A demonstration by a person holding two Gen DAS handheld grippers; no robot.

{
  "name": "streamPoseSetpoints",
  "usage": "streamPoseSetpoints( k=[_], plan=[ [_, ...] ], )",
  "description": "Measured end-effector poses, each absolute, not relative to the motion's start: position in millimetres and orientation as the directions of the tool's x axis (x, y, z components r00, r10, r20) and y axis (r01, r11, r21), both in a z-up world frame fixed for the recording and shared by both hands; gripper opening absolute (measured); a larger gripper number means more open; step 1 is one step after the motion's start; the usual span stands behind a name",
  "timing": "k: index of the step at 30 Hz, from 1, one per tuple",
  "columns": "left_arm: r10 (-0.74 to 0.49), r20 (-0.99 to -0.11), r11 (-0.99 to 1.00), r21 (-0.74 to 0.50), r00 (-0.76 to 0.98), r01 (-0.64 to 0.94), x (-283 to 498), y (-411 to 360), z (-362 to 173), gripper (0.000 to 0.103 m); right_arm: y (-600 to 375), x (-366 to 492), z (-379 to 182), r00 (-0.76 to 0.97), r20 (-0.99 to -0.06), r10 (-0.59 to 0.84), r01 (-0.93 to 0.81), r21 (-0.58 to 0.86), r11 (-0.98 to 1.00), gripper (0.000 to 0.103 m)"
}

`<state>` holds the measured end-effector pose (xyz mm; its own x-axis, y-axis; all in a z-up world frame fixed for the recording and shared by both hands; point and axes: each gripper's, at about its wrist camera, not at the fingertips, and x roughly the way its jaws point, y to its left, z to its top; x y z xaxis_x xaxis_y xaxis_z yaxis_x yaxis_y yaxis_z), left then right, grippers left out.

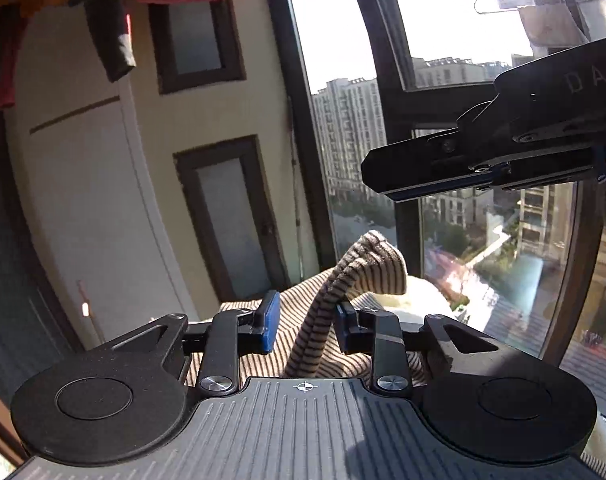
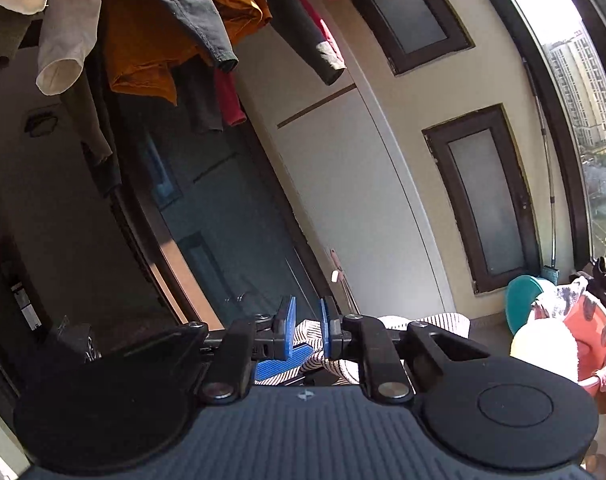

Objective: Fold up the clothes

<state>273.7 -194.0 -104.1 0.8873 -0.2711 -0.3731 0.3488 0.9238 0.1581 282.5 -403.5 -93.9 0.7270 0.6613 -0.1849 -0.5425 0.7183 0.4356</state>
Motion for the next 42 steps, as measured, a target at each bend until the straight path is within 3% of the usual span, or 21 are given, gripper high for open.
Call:
streamPoseSetpoints(
  k=[5, 7, 11, 14, 20, 27, 29, 30, 32, 37, 42],
  plan=[
    [-0.195, -0.357, 0.961, 0.117, 0.914, 0.251, 266, -149, -101, 0.011, -395, 282, -86, 0.759, -0.183, 0.625, -0.526, 0.394, 0.754, 0.014],
    [-0.166, -0.348, 0.974, 0.091, 0.923, 0.209, 256, -127, -100, 0.011, -391, 287, -93, 0.777, -0.212, 0.592, -0.501, 0.360, 0.787, 0.036],
    [-0.092, -0.324, 0.994, 0.030, 0.941, 0.107, 234, -81, -101, 0.011, -379, 302, -119, 0.813, -0.315, 0.489, -0.413, 0.280, 0.867, 0.040],
    [-0.019, -0.329, 0.999, -0.052, 0.944, 0.002, 216, -36, -106, 0.011, -340, 295, -137, 0.818, -0.355, 0.452, -0.460, 0.068, 0.885, 0.049],
    [0.077, -0.385, 0.961, -0.218, 0.920, -0.172, 190, 53, -123, 0.010, -230, 276, -159, 0.709, -0.445, 0.546, -0.659, -0.143, 0.739, 0.058],
    [0.038, -0.426, 0.936, -0.302, 0.904, -0.182, 176, 91, -144, 0.010, -123, 263, -198, 0.758, -0.484, 0.438, -0.653, -0.550, 0.521, 0.059],
    [0.009, -0.446, 0.928, -0.330, 0.895, -0.174, 182, 95, -150, 0.010, -127, 261, -194, 0.774, -0.456, 0.440, -0.633, -0.546, 0.549, 0.035],
    [-0.008, -0.453, 0.924, -0.343, 0.891, -0.166, 185, 96, -152, 0.010, -132, 260, -189, 0.783, -0.436, 0.443, -0.622, -0.535, 0.573, 0.009],
    [-0.049, -0.464, 0.916, -0.373, 0.884, -0.145, 189, 96, -157, 0.010, -147, 258, -176, 0.808, -0.389, 0.443, -0.589, -0.491, 0.643, 0.007],
    [-0.128, -0.496, 0.903, -0.416, 0.859, -0.106, 188, 83, -173, 0.013, -250, 260, -117, 0.908, -0.247, 0.340, -0.395, -0.229, 0.890, 0.007],
    [-0.145, -0.554, 0.904, -0.410, 0.820, -0.117, 188, 66, -189, 0.017, -360, 262, -126, 0.942, -0.279, 0.185, -0.192, 0.003, 0.981, 0.007]
  ],
)
